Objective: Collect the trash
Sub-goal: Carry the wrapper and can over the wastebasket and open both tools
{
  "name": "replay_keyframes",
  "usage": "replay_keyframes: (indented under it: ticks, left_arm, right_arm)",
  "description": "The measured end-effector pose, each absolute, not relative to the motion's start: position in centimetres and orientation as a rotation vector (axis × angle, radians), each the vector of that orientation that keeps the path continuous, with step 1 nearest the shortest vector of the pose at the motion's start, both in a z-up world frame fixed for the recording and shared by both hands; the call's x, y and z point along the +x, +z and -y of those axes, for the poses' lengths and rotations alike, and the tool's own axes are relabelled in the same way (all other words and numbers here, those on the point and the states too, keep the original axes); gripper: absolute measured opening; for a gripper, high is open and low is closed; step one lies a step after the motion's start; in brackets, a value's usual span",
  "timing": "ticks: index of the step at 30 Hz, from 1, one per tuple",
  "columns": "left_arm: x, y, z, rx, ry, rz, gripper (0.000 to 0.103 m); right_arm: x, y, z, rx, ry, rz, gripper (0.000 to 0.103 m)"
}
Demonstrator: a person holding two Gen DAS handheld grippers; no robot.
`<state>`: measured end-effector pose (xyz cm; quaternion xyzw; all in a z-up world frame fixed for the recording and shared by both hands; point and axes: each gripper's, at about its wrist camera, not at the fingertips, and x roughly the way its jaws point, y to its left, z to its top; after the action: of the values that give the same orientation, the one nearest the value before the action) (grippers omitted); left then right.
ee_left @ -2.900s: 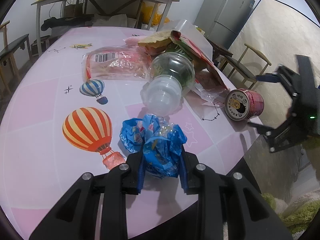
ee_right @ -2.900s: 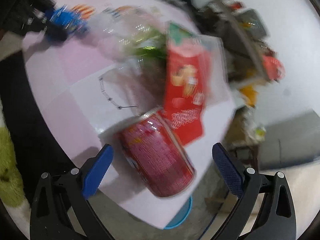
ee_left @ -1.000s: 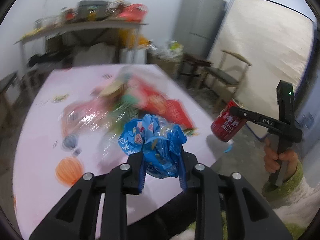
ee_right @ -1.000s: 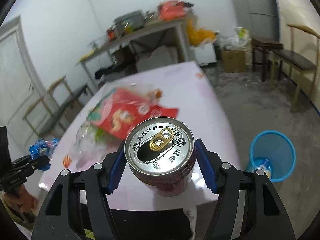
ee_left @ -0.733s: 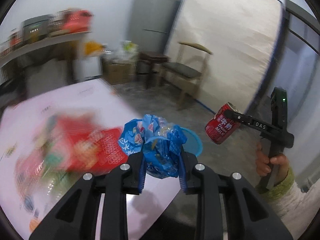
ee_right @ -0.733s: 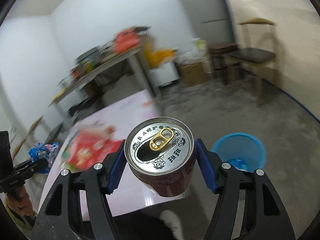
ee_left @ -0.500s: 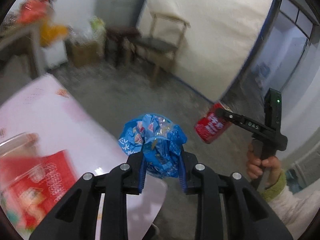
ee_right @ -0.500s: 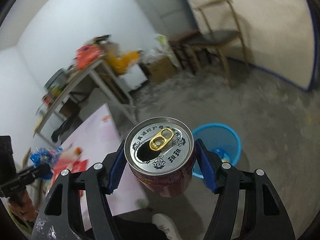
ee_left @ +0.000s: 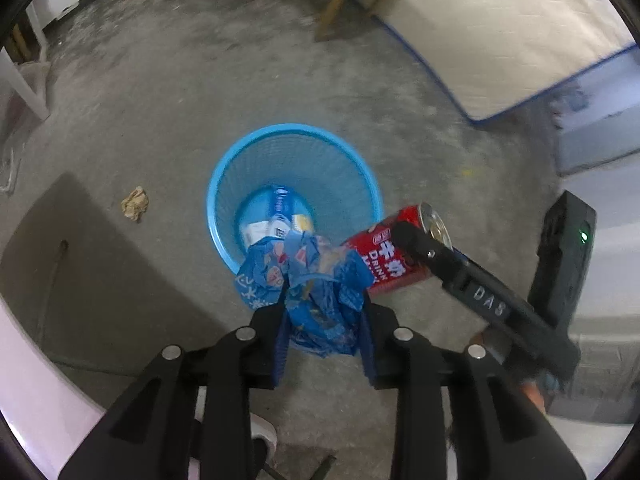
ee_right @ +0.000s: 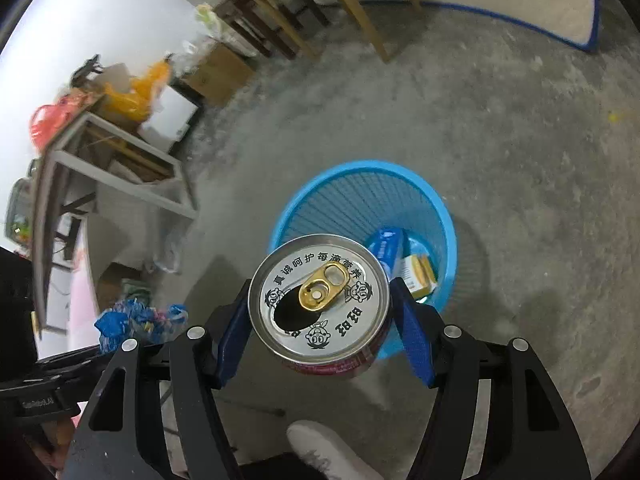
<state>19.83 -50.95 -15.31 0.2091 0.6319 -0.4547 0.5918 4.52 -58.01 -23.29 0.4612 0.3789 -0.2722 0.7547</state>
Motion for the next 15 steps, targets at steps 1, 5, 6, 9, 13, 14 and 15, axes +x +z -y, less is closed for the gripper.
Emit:
replay_keyframes:
  ticks: [1, 5, 6, 9, 13, 14, 15]
  left_arm:
    - [20.1, -16.0, 51.4, 0.496, -1.045, -1.478, 0.041]
    - [21.0, -16.7, 52.2, 0.465, -0.979, -1.469, 0.056]
    - [21.1, -16.4, 52.1, 0.449, -0.983, -1.469, 0.058]
    - [20.9, -15.1, 51.7, 0.448, -1.002, -1.444, 0.059]
    - [20.6, -10.6, 49.2, 0.467, -1.056, -1.368, 0.061]
    - [20.4, -9.6, 48.5, 0.467, -1.071, -1.349, 0.063]
    - [20.3, -8.2, 47.5, 0.470, -1.078, -1.324, 0.064]
  right_arm:
    - [5.4, -24.5, 58.5, 1.002, -0.609, -0.856, 0.063]
    - [7.1, -27.8, 59.3, 0.959, -0.654, -0.937, 0.063]
    - [7.7, -28.9, 59.5, 0.954, -0.653, -0.966, 0.063]
    - [8.7, -31.5, 59.4, 0.922, -0.675, -1.041, 0.063]
    - [10.4, -34.8, 59.1, 0.845, -0.705, -1.145, 0.063]
    - [10.6, -35.3, 59.1, 0.837, -0.705, -1.163, 0.063]
    - [10.7, -35.9, 58.9, 0.827, -0.707, -1.185, 0.063]
